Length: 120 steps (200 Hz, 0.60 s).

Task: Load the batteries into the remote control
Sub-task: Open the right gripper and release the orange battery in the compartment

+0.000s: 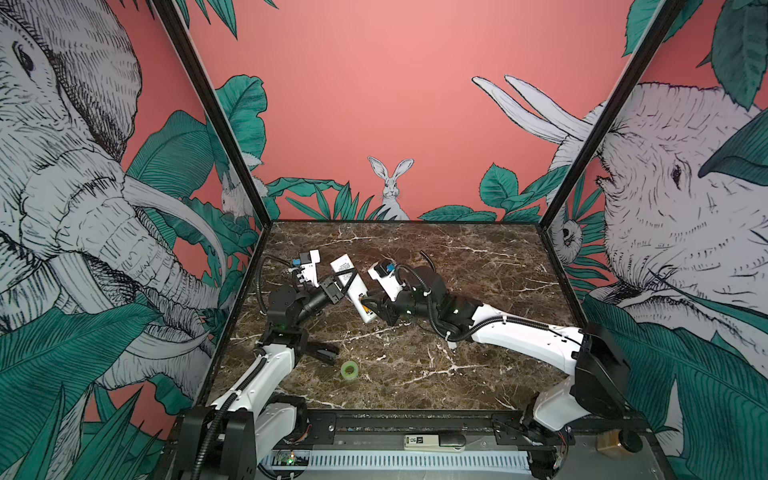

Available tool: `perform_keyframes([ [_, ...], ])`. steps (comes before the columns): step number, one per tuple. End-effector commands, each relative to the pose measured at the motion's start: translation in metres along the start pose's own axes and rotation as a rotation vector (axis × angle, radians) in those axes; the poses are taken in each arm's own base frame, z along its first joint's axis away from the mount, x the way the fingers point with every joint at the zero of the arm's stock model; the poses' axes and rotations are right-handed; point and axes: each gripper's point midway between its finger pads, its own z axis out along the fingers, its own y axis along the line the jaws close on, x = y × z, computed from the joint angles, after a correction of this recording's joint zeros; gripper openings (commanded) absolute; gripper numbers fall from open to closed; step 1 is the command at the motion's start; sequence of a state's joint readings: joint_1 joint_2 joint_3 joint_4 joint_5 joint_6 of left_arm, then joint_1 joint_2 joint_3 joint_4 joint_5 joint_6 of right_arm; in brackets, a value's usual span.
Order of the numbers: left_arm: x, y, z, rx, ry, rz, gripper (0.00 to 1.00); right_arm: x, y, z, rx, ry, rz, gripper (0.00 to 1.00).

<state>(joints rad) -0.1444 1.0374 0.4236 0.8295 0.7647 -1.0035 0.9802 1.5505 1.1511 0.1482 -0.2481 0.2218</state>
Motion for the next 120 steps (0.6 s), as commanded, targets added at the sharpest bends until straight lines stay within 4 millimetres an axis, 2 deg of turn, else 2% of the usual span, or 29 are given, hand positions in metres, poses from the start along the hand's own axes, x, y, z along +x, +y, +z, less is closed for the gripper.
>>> perform_keyframes([
  [1, -0.003, -0.021, -0.003, 0.07, -0.006, 0.042, 0.0, -0.013, -0.003, -0.014, 0.028, -0.032, -0.038, 0.37],
  [31, -0.002, -0.023, -0.002, 0.075, 0.003, 0.043, 0.0, -0.02, 0.004, -0.025, 0.014, -0.019, -0.088, 0.41],
  [45, -0.001, -0.024, -0.002, 0.077, 0.015, 0.043, 0.0, -0.022, 0.007, -0.031, 0.002, 0.014, -0.141, 0.47],
  [69, 0.003, -0.025, -0.001, 0.077, 0.048, 0.048, 0.0, -0.015, 0.016, -0.044, -0.04, 0.126, -0.271, 0.56],
  [73, 0.004, -0.025, -0.001, 0.078, 0.057, 0.047, 0.0, -0.009, 0.017, -0.045, -0.048, 0.155, -0.285, 0.57],
  [76, 0.004, -0.026, 0.0, 0.082, 0.063, 0.051, 0.0, -0.017, 0.02, -0.048, -0.055, 0.151, -0.308, 0.58],
  [87, 0.006, -0.027, 0.0, 0.088, 0.084, 0.051, 0.0, -0.014, 0.022, -0.054, -0.071, 0.191, -0.364, 0.61],
  [120, 0.011, -0.032, 0.001, 0.104, 0.137, 0.053, 0.0, -0.005, 0.028, -0.062, -0.115, 0.253, -0.527, 0.63],
])
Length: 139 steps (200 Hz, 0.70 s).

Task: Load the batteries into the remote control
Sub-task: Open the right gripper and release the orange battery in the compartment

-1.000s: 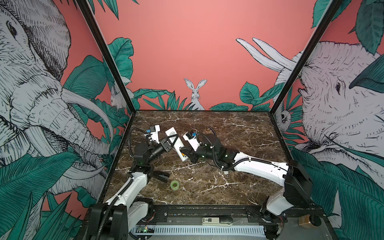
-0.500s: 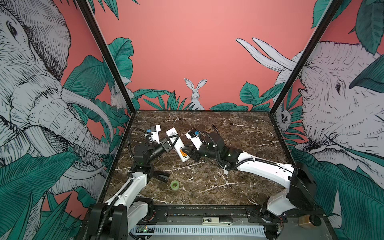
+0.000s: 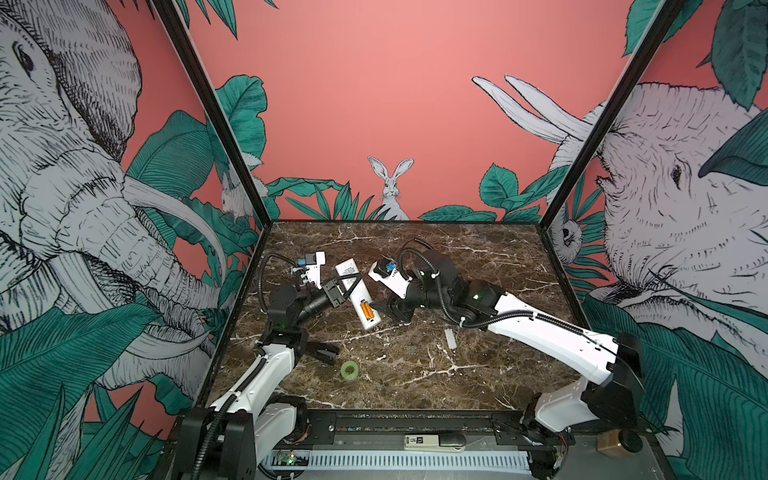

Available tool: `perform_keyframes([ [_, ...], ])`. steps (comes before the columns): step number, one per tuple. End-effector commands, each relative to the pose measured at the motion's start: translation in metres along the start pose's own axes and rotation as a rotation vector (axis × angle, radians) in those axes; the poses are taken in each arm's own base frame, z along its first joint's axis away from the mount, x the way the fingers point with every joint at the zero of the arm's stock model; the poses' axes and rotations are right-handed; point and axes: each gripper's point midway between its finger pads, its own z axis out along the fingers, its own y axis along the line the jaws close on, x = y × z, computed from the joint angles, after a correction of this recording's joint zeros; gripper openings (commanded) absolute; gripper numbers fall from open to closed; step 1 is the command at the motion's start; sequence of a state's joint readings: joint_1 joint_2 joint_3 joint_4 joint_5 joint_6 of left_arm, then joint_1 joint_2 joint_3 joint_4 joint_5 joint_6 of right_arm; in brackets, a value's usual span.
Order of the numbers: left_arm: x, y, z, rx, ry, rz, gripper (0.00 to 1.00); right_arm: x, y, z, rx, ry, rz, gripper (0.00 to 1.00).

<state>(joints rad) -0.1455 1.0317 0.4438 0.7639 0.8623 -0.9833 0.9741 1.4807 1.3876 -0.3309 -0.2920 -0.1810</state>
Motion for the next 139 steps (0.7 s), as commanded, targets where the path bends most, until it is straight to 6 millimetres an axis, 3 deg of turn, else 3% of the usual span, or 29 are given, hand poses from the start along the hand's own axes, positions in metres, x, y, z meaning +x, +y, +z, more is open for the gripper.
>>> perform_keyframes([
  [1, -0.004, -0.025, 0.001, 0.068, 0.042, 0.065, 0.0, 0.014, 0.017, -0.013, -0.069, 0.079, -0.178, 0.63],
  [65, 0.006, -0.026, 0.002, 0.082, 0.107, 0.06, 0.0, 0.01, 0.032, 0.003, -0.119, 0.094, -0.366, 0.61],
  [139, 0.01, -0.025, 0.002, 0.084, 0.124, 0.051, 0.0, -0.002, 0.037, 0.021, -0.131, 0.081, -0.406, 0.43],
])
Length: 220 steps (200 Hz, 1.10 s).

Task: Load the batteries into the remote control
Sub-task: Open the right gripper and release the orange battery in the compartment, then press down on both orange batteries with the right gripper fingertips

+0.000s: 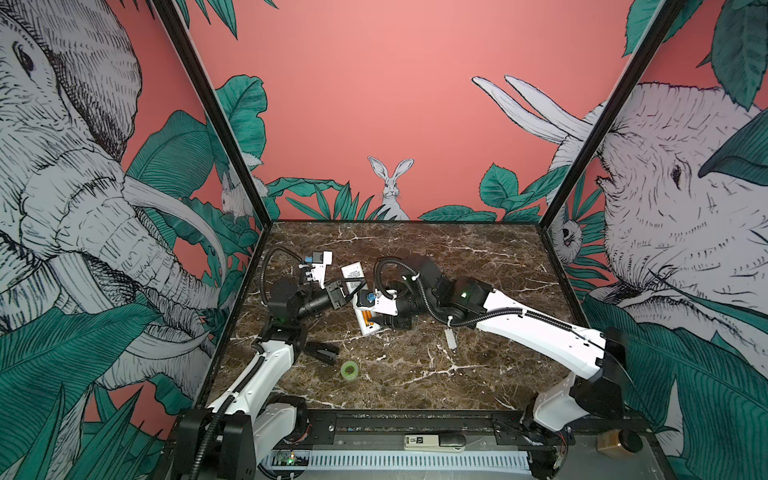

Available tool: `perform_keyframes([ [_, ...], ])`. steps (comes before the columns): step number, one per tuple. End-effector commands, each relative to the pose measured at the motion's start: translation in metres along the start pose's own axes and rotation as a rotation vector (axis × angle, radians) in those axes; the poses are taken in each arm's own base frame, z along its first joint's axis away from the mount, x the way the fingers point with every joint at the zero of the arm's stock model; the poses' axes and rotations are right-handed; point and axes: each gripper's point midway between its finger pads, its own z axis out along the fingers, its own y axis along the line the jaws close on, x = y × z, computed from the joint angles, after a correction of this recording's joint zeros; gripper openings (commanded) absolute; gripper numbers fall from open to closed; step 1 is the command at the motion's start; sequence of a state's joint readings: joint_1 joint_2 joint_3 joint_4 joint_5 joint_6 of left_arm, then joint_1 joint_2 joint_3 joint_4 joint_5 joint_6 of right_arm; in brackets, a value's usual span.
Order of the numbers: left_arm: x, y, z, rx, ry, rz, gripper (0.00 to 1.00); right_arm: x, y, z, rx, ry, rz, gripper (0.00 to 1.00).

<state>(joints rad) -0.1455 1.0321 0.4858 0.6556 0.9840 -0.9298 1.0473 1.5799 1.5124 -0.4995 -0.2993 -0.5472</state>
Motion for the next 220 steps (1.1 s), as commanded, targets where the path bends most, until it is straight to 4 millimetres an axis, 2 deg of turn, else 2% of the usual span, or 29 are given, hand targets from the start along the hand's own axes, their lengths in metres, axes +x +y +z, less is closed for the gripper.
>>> perform_keyframes([
  [1, -0.006, -0.016, 0.001, 0.041, 0.003, 0.054, 0.0, -0.011, -0.001, 0.0, 0.002, -0.024, -0.041, 0.43],
  [24, -0.005, -0.016, 0.001, 0.042, 0.005, 0.052, 0.0, -0.015, -0.004, 0.0, 0.019, -0.029, -0.049, 0.4],
  [28, -0.005, -0.015, 0.001, 0.041, 0.006, 0.05, 0.0, -0.008, -0.003, 0.01, 0.009, -0.01, -0.044, 0.39],
  [65, -0.003, -0.015, 0.0, 0.043, 0.004, 0.042, 0.0, -0.005, -0.008, 0.019, 0.034, 0.007, -0.056, 0.34],
  [152, -0.002, -0.013, 0.0, 0.04, 0.005, 0.037, 0.0, 0.002, -0.011, 0.027, 0.062, 0.042, -0.075, 0.24],
  [220, -0.004, -0.014, 0.001, 0.041, 0.004, 0.04, 0.0, 0.014, -0.007, 0.038, 0.074, 0.109, -0.114, 0.17],
])
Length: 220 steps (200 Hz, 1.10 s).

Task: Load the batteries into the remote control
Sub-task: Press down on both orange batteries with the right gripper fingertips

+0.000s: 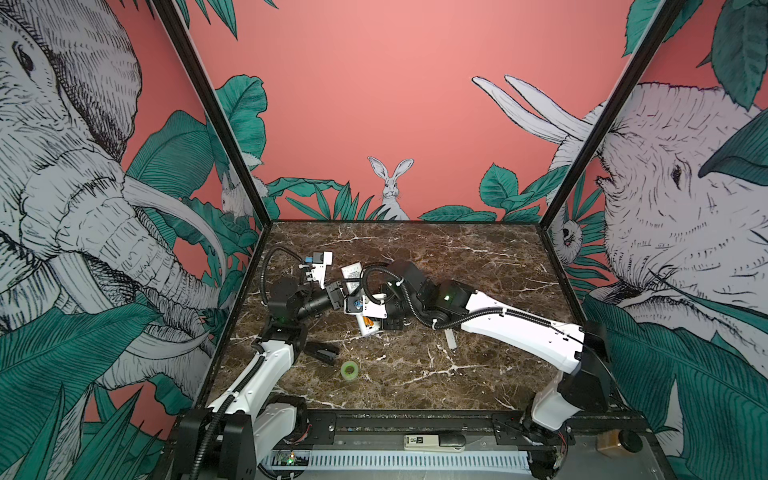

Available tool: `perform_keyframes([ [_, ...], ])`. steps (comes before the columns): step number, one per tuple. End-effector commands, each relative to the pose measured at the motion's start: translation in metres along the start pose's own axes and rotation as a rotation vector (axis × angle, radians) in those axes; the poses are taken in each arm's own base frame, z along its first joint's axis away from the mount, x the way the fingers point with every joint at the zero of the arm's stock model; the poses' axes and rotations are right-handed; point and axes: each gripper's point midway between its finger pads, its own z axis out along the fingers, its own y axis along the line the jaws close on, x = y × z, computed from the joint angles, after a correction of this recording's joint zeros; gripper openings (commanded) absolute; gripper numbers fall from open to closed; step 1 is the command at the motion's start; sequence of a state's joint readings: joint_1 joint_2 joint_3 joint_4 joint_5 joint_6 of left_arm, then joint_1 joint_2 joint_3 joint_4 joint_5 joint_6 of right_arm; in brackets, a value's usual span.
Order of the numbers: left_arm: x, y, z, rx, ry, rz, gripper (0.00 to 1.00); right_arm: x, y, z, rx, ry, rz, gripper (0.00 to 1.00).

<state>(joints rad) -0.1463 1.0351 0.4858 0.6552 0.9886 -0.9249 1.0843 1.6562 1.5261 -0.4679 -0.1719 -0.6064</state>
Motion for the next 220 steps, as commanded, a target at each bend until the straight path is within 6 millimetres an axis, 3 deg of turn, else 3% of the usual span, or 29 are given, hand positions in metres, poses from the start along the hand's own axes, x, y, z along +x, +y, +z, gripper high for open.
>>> perform_keyframes([
  [1, -0.004, -0.014, 0.0, 0.04, 0.0, 0.037, 0.0, 0.0, -0.001, 0.009, 0.018, 0.023, -0.039, 0.17],
  [130, -0.006, -0.016, -0.001, 0.038, -0.012, 0.036, 0.0, 0.031, 0.007, 0.03, 0.023, 0.15, -0.085, 0.1],
  [194, -0.007, -0.014, 0.0, 0.03, -0.018, 0.035, 0.0, 0.031, 0.0, 0.028, 0.064, 0.149, -0.07, 0.1],
  [220, -0.007, -0.01, -0.001, 0.016, -0.027, 0.031, 0.0, 0.019, -0.005, 0.017, 0.087, 0.106, -0.022, 0.18],
])
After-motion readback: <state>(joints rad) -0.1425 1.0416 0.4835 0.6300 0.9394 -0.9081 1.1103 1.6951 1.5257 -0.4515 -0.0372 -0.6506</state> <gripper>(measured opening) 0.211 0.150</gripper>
